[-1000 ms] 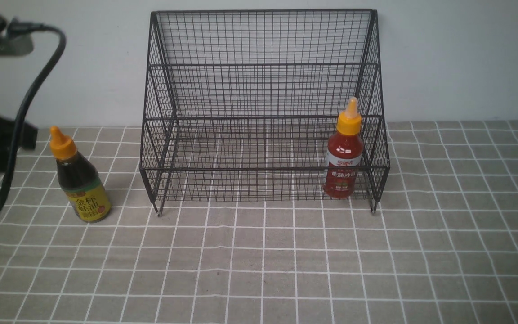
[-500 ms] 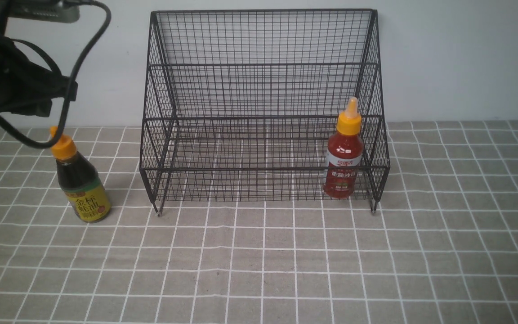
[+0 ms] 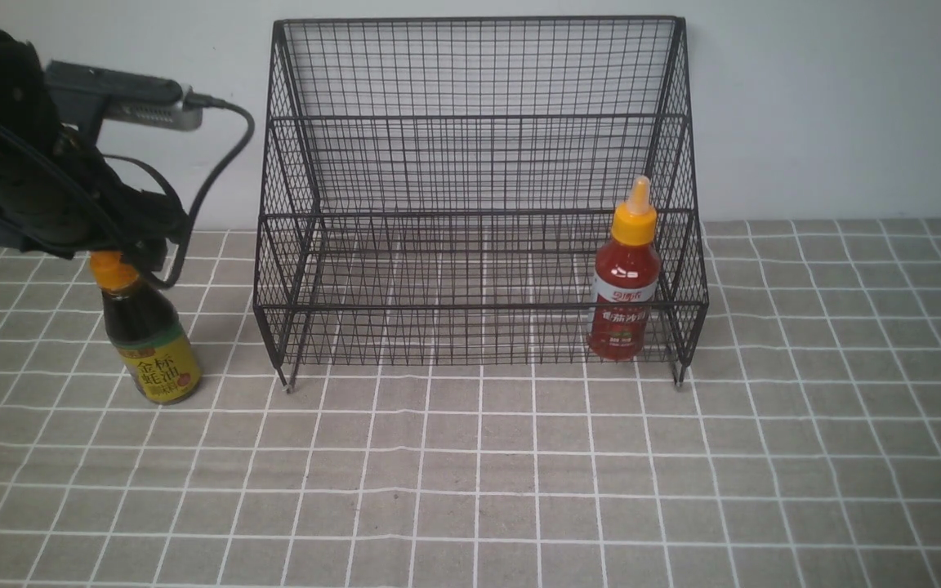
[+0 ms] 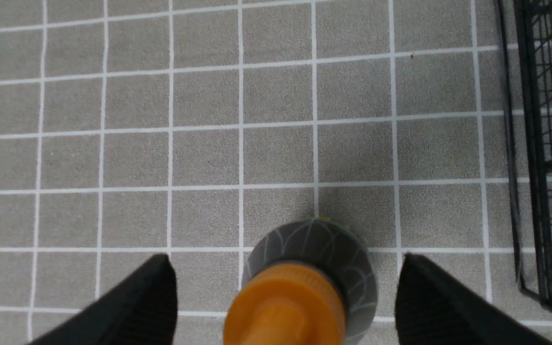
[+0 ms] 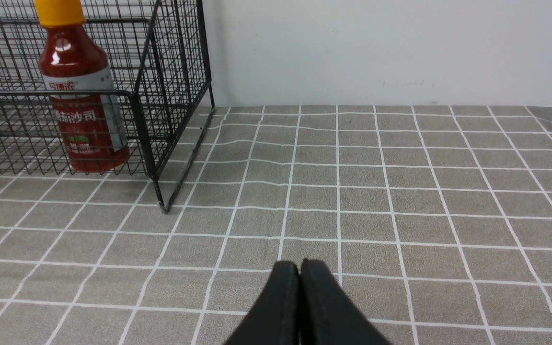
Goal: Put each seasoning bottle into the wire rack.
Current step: Use the left arm to grab the condiment bottle closest to it, then use the left arm to put the condiment bottle back on the shelf
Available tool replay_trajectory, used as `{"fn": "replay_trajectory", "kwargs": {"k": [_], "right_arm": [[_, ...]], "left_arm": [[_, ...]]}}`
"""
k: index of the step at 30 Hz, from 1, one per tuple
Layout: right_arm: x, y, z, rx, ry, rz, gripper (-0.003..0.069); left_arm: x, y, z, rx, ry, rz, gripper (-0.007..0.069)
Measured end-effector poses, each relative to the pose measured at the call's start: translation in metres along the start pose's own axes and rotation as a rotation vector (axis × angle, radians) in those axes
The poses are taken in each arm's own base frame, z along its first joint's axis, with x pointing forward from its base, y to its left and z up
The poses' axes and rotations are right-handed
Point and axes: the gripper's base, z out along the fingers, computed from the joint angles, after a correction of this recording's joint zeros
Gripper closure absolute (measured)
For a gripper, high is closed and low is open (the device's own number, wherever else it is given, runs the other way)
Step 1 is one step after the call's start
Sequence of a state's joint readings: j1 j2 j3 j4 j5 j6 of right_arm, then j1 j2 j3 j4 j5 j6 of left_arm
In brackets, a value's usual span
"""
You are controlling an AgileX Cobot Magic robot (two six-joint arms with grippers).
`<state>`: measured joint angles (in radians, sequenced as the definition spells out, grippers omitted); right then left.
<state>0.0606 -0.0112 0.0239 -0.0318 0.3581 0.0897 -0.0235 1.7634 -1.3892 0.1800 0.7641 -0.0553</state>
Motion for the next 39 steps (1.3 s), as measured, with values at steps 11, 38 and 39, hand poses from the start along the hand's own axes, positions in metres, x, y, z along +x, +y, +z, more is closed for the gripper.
{"fn": "replay_trajectory", "kwargs": {"k": [11, 38, 39], "right_arm": [[0.000, 0.000, 0.000, 0.000, 0.000, 0.000, 0.0671], [0.000, 0.000, 0.000, 0.000, 0.000, 0.000, 0.0671], [0.000, 0.000, 0.000, 0.000, 0.000, 0.000, 0.0671]], "left_arm": [[0.006, -0.001, 0.006, 0.001, 0.081, -0.023, 0.0327], [-0.019, -0.078, -0.184, 0.259, -0.422, 0.097, 0.0335], [-0.021, -0.084, -0.176, 0.264, -0.409, 0.107, 0.0335]]}}
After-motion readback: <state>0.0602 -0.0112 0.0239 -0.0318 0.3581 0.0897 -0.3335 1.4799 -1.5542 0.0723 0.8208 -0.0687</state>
